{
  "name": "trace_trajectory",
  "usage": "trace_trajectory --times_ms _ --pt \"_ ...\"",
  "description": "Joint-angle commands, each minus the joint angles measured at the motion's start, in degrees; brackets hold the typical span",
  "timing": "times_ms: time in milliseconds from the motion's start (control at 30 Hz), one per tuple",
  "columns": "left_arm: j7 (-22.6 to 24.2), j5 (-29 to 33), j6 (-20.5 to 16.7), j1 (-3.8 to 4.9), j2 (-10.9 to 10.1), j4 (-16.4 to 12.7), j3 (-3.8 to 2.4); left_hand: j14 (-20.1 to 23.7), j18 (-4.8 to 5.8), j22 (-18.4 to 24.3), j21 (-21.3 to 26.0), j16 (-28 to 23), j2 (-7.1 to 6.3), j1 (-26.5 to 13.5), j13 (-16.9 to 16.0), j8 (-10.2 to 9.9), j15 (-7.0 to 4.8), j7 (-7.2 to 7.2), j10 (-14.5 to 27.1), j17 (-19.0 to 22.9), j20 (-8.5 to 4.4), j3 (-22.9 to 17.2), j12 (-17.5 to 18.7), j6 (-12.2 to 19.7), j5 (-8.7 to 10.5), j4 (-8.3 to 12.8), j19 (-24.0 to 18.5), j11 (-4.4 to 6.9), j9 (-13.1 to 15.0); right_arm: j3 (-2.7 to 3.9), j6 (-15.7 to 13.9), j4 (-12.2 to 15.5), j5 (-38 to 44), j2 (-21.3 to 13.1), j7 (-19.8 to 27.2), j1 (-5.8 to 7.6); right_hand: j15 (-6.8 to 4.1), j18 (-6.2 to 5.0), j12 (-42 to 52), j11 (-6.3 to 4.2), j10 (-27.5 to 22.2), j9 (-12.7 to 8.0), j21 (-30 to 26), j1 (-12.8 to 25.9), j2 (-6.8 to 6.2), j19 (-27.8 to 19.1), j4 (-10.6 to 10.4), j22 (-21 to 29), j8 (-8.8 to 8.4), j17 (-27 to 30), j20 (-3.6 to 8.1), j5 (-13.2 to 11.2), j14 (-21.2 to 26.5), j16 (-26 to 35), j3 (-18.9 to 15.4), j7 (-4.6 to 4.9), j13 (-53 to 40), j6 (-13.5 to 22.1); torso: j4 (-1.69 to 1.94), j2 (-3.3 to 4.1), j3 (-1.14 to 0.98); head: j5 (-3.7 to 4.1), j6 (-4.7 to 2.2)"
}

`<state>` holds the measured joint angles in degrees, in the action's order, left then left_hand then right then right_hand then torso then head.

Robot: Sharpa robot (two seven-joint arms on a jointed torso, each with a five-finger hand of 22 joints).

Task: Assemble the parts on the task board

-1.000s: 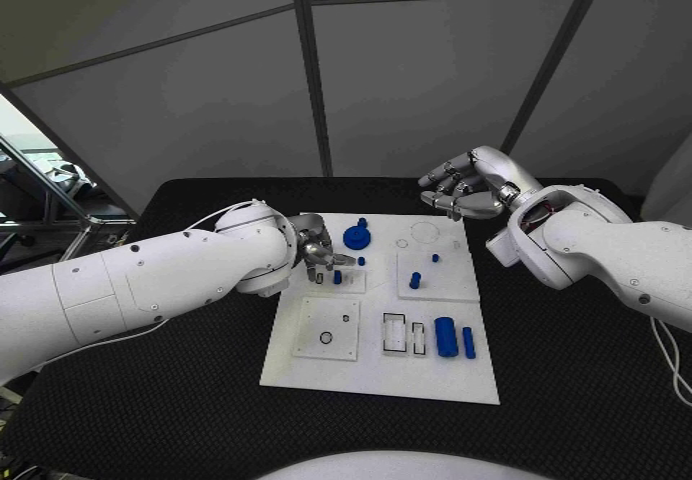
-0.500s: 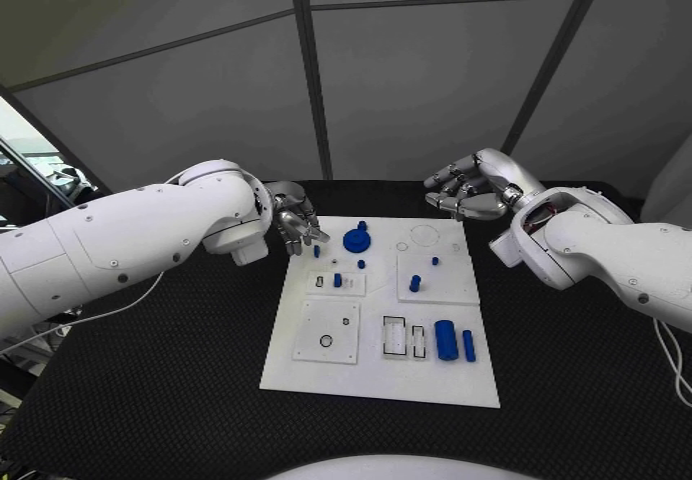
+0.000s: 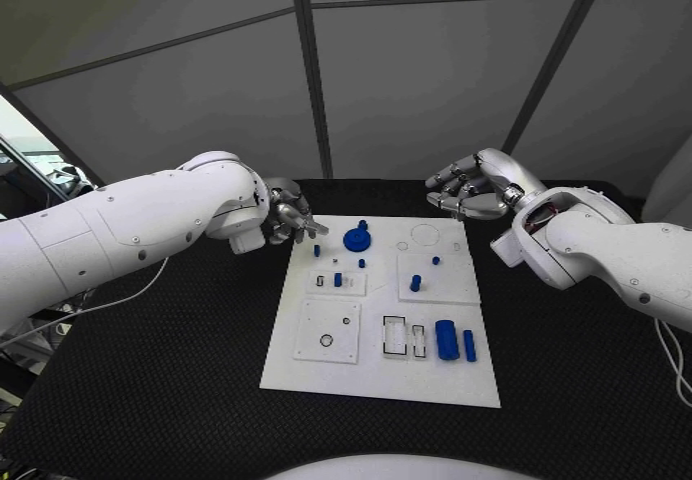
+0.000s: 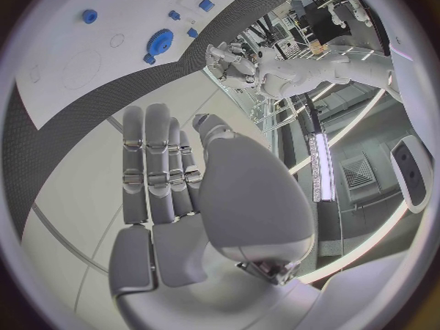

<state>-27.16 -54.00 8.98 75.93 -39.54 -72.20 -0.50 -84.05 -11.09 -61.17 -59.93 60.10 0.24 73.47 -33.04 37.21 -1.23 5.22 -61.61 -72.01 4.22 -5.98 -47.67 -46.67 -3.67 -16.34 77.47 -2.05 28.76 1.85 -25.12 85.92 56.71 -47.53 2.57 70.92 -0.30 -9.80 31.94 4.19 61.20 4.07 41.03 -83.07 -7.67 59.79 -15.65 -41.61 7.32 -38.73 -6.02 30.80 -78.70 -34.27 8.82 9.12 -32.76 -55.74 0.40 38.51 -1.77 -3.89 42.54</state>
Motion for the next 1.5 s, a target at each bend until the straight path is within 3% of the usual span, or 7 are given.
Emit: trace_trajectory --times_ms 33,200,300,400,900,1333,1500 --pt "3.1 -4.2 -1.6 0.19 1.1 1.3 0.94 -4.5 6.64 -11.4 -11.8 26.2 0.66 -1.8 -11.1 4.6 -0.93 -0.23 -2.1 -15.4 -0.35 3.3 -11.7 0.9 0.19 -0.2 3.0 0.69 2.3 0.04 -0.1 0.2 -0.1 0.1 0.2 0.12 0.07 -0.58 0.1 -0.13 -0.3 0.1 -0.4 -0.2 -0.24 -0.3 -0.1 0.1 0.38 0.0 0.07 0.4 0.4 0.4 0.3 -0.03 0.1 -0.1 0.04 0.08 0.09 -0.09 0.17" --pt "3.6 -7.9 -3.4 0.12 3.0 3.6 2.29 -6.0 8.48 -20.1 -20.8 29.9 0.5 -1.9 -31.2 10.4 -2.05 -1.73 -12.8 -18.0 -1.16 6.9 -27.5 0.1 0.26 -0.2 7.1 2.3 5.8 0.04 -0.1 0.3 -0.1 0.1 0.1 0.12 0.07 -0.58 0.2 -0.13 -0.2 0.1 -0.4 -0.2 -0.23 -0.3 -0.1 0.1 0.39 0.0 0.07 0.4 0.4 0.4 0.3 -0.03 0.1 -0.1 -0.06 0.09 0.05 -0.2 0.33" --pt "3.6 -8.9 -4.0 0.05 3.7 4.7 2.59 -6.0 9.17 -22.7 -23.5 29.9 0.95 -1.8 -36.3 12.1 -2.66 -2.37 -15.7 -18.0 -1.68 7.9 -31.0 -0.1 0.3 -0.2 8.6 2.92 7.1 0.03 -0.1 0.4 -0.1 0.0 0.1 0.12 0.07 -0.59 0.2 -0.13 -0.2 0.1 -0.4 -0.2 -0.23 -0.3 -0.1 0.1 0.4 0.0 0.07 0.4 0.4 0.4 0.4 -0.03 0.1 -0.1 -0.05 0.05 0.06 -0.13 0.32" --pt "3.5 -9.5 -4.2 -0.01 4.4 5.8 2.76 -6.0 9.55 -24.0 -24.9 29.9 1.31 -1.8 -38.9 13.0 -3.03 -2.74 -17.2 -18.0 -2.03 8.7 -32.7 0.0 0.33 -0.2 9.4 3.29 7.8 0.03 -0.1 0.4 -0.1 0.1 0.1 0.12 0.07 -0.59 0.2 -0.13 -0.2 0.1 -0.4 -0.2 -0.23 -0.3 -0.1 0.1 0.4 0.0 0.07 0.4 0.4 0.4 0.4 -0.03 0.1 -0.1 -0.1 0.01 0.05 -0.19 0.37" --pt "1.6 -11.7 1.3 -0.21 6.2 8.6 2.94 -6.0 9.56 -24.3 -25.0 29.9 1.93 -4.8 -37.3 12.1 -3.01 -2.53 -15.8 -18.0 -2.17 11.8 -31.8 0.9 0.35 -0.4 9.3 3.15 7.9 0.03 0.1 0.3 -0.1 0.3 0.0 0.12 0.07 -0.6 0.2 -0.13 -0.2 0.1 -0.5 -0.1 -0.18 -0.3 -0.2 0.1 0.45 0.0 0.06 0.4 0.3 0.4 0.4 -0.03 0.2 -0.1 -0.07 0.06 0.06 -0.19 0.57" --pt "0.9 -11.7 4.8 -1.05 7.8 10.6 3.21 -6.0 9.4 -24.0 -24.4 29.9 3.33 -6.1 -36.6 7.3 -2.18 -1.37 -15.3 -18.0 -1.51 14.1 -31.2 1.6 0.28 -0.3 8.9 2.17 5.5 0.03 0.2 0.2 -0.1 0.5 0.0 0.12 0.07 -0.6 0.2 -0.13 -0.2 0.1 -0.5 -0.1 -0.18 -0.3 -0.2 0.1 0.45 0.0 0.06 0.4 0.3 0.4 0.4 -0.03 0.2 -0.1 -0.03 0.08 0.06 -0.13 0.86" --pt "0.7 -11.7 5.0 -1.32 8.0 11.3 3.26 -6.0 9.38 -24.0 -24.3 29.9 3.47 -6.1 -36.6 6.7 -2.09 -1.27 -15.3 -18.0 -1.42 14.3 -31.2 1.5 0.27 -0.3 8.9 2.07 5.2 0.03 0.2 0.2 -0.1 0.5 0.0 0.12 0.06 -0.61 0.3 -0.14 -0.2 0.1 -0.5 0.0 -0.15 -0.3 -0.2 0.1 0.5 0.0 0.05 0.5 0.3 0.4 0.4 -0.04 0.2 -0.1 -0.02 0.02 0.04 -0.13 0.95"
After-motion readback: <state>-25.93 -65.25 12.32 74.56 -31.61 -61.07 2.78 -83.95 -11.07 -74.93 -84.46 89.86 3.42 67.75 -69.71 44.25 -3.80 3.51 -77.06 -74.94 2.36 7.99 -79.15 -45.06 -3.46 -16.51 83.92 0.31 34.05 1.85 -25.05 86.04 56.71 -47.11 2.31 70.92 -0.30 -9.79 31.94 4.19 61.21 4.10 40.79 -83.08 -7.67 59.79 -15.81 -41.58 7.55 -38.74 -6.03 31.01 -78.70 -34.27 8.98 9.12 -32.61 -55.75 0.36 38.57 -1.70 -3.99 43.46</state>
